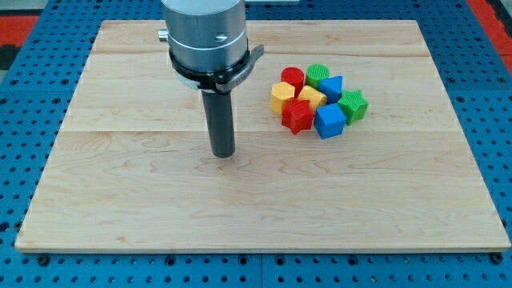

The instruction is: Place the green star above the blue triangle

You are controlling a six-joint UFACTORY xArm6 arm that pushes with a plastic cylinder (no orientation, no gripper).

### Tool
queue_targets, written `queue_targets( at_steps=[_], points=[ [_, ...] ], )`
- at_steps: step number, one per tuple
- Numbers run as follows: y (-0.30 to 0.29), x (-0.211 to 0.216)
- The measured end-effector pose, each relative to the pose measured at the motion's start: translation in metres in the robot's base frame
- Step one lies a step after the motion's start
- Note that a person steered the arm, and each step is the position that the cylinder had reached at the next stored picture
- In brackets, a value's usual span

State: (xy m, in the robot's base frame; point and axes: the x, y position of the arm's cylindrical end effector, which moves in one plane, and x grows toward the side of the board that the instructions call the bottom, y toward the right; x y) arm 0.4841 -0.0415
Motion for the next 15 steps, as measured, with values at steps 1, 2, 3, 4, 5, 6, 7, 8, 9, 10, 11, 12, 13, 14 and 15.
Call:
queue_targets(
  at_steps=[1,2,3,4,5,6,7,8,9,10,11,12,13,14,15],
  points=[
    [0.051,0.02],
    [0.143,0.021],
    [0.2,0.007],
    [0.191,-0.024],
    [0.185,-0.06],
    [0.185,-0.09],
    [0.181,-0.123],
    [0.175,-0.156],
    [0.166,-0.178],
    [0.166,-0.191],
    [0.166,-0.218],
    [0.166,-0.236],
    [0.18,-0.237],
    [0.185,-0.257],
    [0.184,-0.292]
  ],
)
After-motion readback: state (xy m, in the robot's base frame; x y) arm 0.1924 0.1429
